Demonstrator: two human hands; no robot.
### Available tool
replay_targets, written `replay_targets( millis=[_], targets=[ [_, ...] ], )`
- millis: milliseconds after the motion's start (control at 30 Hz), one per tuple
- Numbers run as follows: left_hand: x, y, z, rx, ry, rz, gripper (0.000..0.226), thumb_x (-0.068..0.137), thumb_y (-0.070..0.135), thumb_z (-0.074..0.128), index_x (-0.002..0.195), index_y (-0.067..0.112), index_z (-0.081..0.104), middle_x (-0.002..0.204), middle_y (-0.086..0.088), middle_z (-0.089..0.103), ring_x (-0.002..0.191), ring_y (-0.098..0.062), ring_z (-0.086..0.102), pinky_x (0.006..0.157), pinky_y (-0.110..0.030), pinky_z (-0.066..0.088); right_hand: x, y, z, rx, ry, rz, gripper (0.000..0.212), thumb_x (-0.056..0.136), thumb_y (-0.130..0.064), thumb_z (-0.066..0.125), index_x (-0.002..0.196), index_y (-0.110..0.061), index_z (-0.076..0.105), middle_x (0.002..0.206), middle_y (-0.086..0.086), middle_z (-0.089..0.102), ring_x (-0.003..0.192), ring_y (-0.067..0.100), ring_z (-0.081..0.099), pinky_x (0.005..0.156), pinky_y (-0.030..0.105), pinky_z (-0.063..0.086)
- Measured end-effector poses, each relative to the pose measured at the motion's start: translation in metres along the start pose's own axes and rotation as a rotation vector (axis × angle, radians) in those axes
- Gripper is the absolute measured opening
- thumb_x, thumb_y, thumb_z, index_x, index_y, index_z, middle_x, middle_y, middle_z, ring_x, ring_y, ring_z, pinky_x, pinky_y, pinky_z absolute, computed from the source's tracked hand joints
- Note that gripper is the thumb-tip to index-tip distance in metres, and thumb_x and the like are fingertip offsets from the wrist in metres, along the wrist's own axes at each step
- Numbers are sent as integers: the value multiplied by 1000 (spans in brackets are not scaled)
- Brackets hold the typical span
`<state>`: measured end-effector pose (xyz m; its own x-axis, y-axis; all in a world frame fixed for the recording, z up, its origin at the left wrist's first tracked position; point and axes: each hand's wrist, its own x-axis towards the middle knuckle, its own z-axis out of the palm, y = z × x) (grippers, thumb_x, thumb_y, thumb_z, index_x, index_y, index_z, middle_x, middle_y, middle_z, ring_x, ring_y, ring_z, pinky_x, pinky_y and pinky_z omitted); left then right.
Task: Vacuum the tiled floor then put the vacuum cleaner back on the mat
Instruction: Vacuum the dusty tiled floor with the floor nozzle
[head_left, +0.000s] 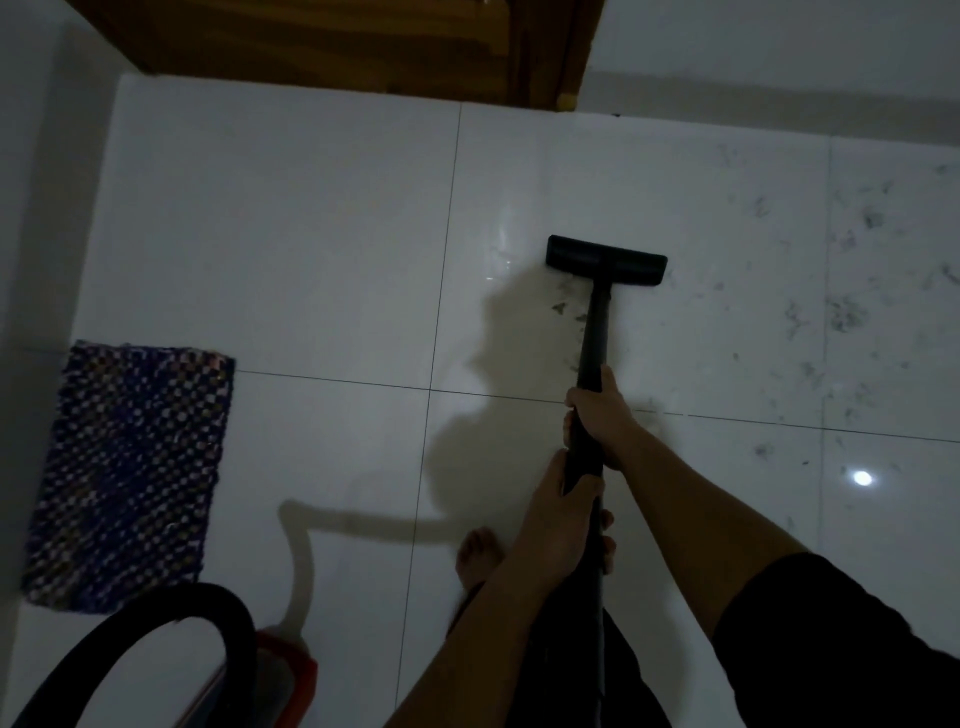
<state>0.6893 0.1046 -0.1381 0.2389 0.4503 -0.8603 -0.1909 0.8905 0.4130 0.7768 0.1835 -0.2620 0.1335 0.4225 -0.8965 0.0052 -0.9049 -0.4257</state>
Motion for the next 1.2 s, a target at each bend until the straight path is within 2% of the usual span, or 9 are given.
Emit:
replay_targets(
  millis=[133,400,533,667,800,867,1067,1200],
  targets=[
    [-10,-13,-8,5,16,10,41,99,14,42,139,22,39,68,-10,46,38,-14,44,36,-19,41,-11,10,7,6,10,-29,66,90,-2,50,146,-28,26,51,7,48,38,19,46,44,29,44],
    [-29,-27,-16,-2,34,26,38,99,14,40,137,21,41,75,-11,45,50,-14,46,36,-18,42,-32,24,19,-6,3,-40,76,91,0,49,151,-34,16,58,9,47,44,20,46,43,29,43],
    [-33,-34,-21,-28,20,12,35,99,13,40,133,19,43,71,-11,45,44,-14,45,35,-19,42,-33,32,21,-40,10,-31,75,91,0,48,151,-32,17,60,11,47,44,21,46,43,30,44],
    [-37,-40,-24,-36,-6,15,25,98,12,41,121,18,47,70,-11,45,45,-15,44,36,-21,42,-35,40,21,-55,19,-18,71,90,1,48,149,-28,21,59,10,46,42,21,45,43,29,42],
    [-38,-47,-25,-45,7,12,23,98,12,41,118,22,47,70,-12,46,46,-15,46,36,-20,43,-37,45,23,-74,11,-14,77,91,0,48,151,-34,14,59,10,47,45,21,47,45,31,43],
    [-38,-49,-23,-61,12,8,23,98,12,40,117,24,46,68,-11,46,41,-14,46,35,-20,42,-36,47,23,-83,10,-7,75,90,0,48,151,-32,16,59,10,47,43,21,47,44,30,42],
    [-37,-54,-10,-86,9,-13,24,98,12,40,121,19,45,68,-10,47,34,-9,46,36,-18,42,-36,52,11,-97,-14,37,79,91,0,47,152,-35,11,63,11,48,48,20,47,46,31,42],
    [-40,-57,-4,-95,21,-23,20,97,13,41,112,24,47,65,-8,47,36,-11,46,36,-20,42,-39,54,4,-106,-8,48,83,92,-1,48,153,-37,4,63,12,49,48,20,47,47,32,43]
  ],
)
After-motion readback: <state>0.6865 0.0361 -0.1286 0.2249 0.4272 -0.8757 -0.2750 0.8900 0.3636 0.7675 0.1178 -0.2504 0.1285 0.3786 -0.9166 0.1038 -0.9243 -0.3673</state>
